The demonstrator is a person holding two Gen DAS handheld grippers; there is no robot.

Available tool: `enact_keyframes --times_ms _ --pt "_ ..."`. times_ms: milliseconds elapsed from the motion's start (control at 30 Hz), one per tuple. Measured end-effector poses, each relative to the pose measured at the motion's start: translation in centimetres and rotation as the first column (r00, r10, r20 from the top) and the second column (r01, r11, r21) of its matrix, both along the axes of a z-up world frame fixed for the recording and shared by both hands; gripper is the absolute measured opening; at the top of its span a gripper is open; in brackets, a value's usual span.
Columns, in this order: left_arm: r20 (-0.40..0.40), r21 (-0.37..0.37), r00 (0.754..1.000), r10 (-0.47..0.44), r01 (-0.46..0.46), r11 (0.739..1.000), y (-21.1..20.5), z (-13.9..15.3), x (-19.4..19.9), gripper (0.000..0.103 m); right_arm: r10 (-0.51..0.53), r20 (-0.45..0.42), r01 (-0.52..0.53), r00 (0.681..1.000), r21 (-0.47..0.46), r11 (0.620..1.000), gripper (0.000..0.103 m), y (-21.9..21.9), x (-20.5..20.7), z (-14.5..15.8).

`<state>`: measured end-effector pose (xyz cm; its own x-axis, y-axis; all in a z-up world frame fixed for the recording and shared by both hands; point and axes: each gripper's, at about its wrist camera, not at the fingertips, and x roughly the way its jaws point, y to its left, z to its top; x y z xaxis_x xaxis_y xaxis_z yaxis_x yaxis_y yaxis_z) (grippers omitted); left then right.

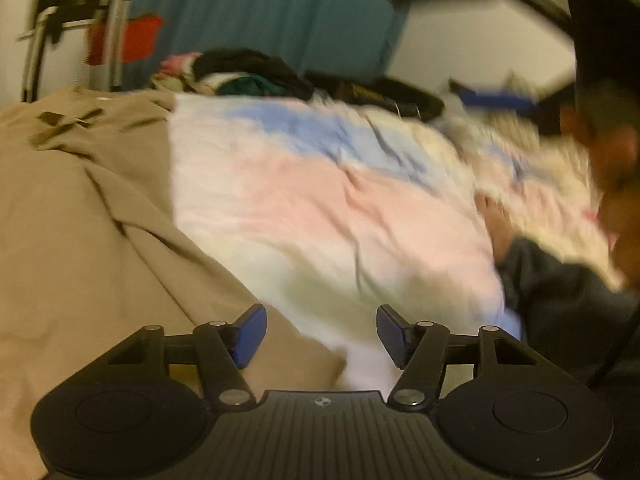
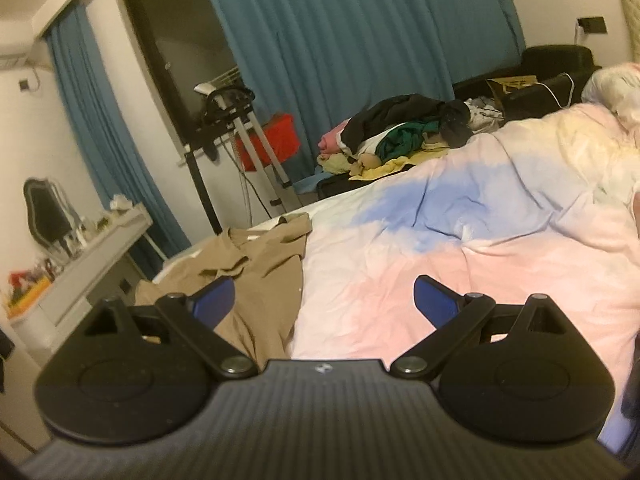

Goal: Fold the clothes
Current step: 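Grasp the shirt side edge with the left gripper and fold it inward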

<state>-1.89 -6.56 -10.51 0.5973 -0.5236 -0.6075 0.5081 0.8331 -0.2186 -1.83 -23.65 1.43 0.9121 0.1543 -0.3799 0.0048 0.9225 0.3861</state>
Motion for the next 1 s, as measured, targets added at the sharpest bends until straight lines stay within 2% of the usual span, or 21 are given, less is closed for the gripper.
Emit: enact_keyframes --times_ms 100,167,233,300,333,467,600,700,800,900,1000 --pt "-0.019 0.096 1.0 0.015 -0.014 0.995 -1.4 -2.3 0.5 0.061 0.004 -0.008 -0.004 1.0 -0.016 1.0 0.098 0.5 0.3 -0.2" --pt "-0.001 0.13 1.0 0.029 -0.029 0.991 -1.6 -2.9 0.6 0.053 -0.053 -0.007 0.053 0.999 -0.025 0.998 0.098 0.6 0.3 -0.4" --pt "0.015 0.158 0.999 0.043 -0.045 0.986 -1.8 -3.4 0.6 0.033 -0.099 -0.014 0.099 0.995 -0.003 0.995 0.098 0.1 0.4 -0.9" --pt "0.004 0.125 0.997 0.073 -0.073 0.99 -0.9 -3.4 0.8 0.016 -0.14 -0.023 0.14 0.99 0.023 0.99 0.098 -0.6 0.6 -1.4" --pt "-0.002 0.107 0.996 0.088 -0.087 0.99 -0.5 -3.4 0.9 0.013 -0.16 -0.028 0.161 0.987 0.036 0.986 0.098 -0.9 0.7 -1.6" --pt "-0.018 0.014 0.99 0.138 -0.138 0.99 1.4 -2.6 1.3 0.011 -0.216 -0.042 0.219 0.976 0.1 0.971 0.098 -2.2 0.6 -2.6" --pt "0.002 -0.135 0.991 0.133 -0.131 0.982 3.5 -0.1 0.3 0.011 -0.258 -0.039 0.261 0.965 0.126 0.957 0.098 -3.1 0.3 -3.3" --pt "0.003 -0.248 0.989 0.149 -0.144 0.958 5.8 2.2 -0.4 0.011 -0.277 -0.025 0.278 0.961 0.109 0.954 0.098 -3.3 0.0 -3.4" --pt "-0.051 -0.346 0.977 0.209 -0.214 0.913 9.3 4.3 -0.7 0.011 -0.276 -0.003 0.274 0.961 0.105 0.956 0.098 -3.3 -0.3 -3.3" --pt "-0.14 -0.38 0.944 0.3 -0.33 0.864 13.2 5.3 -1.1 0.011 -0.253 0.005 0.252 0.967 0.081 0.964 0.098 -2.6 -0.3 -3.1" --pt "-0.235 -0.313 0.892 0.387 -0.446 0.839 16.6 5.3 -1.3 0.011 -0.224 -0.004 0.224 0.975 0.056 0.973 0.098 -1.8 0.1 -3.2"
